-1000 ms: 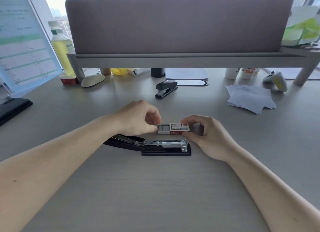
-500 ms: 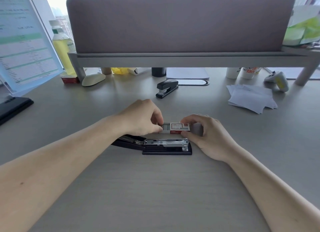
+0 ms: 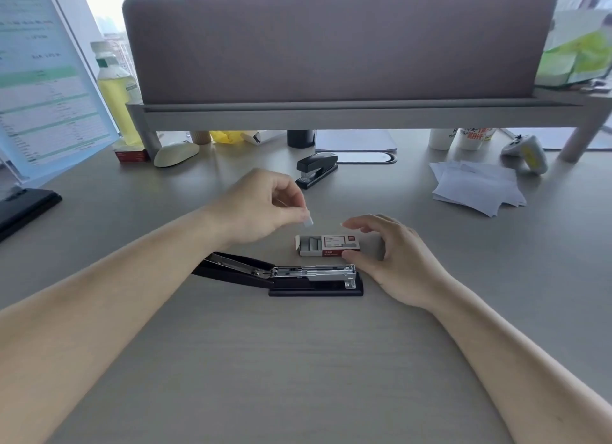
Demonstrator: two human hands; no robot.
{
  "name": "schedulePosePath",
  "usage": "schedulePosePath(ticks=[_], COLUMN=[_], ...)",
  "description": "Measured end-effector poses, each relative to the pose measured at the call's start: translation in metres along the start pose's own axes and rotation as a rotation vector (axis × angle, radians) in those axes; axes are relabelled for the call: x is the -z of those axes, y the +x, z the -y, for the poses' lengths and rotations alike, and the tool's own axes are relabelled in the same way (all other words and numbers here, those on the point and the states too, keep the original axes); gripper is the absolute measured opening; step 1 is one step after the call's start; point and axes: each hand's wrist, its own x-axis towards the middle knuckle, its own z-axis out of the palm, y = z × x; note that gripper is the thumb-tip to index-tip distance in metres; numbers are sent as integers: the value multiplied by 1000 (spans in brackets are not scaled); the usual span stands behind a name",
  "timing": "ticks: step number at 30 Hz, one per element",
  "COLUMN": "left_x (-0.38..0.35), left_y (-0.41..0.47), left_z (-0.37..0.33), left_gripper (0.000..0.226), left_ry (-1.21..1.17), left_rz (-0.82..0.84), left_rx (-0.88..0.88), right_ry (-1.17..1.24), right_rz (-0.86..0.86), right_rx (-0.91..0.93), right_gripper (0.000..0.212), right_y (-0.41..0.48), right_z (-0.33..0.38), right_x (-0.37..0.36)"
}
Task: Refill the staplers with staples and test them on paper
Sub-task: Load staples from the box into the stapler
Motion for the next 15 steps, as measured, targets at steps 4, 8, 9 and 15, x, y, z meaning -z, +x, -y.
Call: schedulePosePath(ticks=[4,8,9,15], left_x=[3,-7,-9,-23], left_y=[-10,-19,-20,-29], left_z=[-10,-17,-19,-36], left_gripper=[6,8,8,18], left_ry=[-314,-369,-402,-556], left_rz=[-49,-56,-66,-56], left_rx=[73,100,97,21], right_ry=[160,269,298,397], right_rz=[-159,-293,-290,-234], right_rx=[2,21,27,48], right_gripper=[27,18,17,20], right_y=[-3,-9,-9,-15], right_z=[5,19,23,45], right_x=[2,8,11,15])
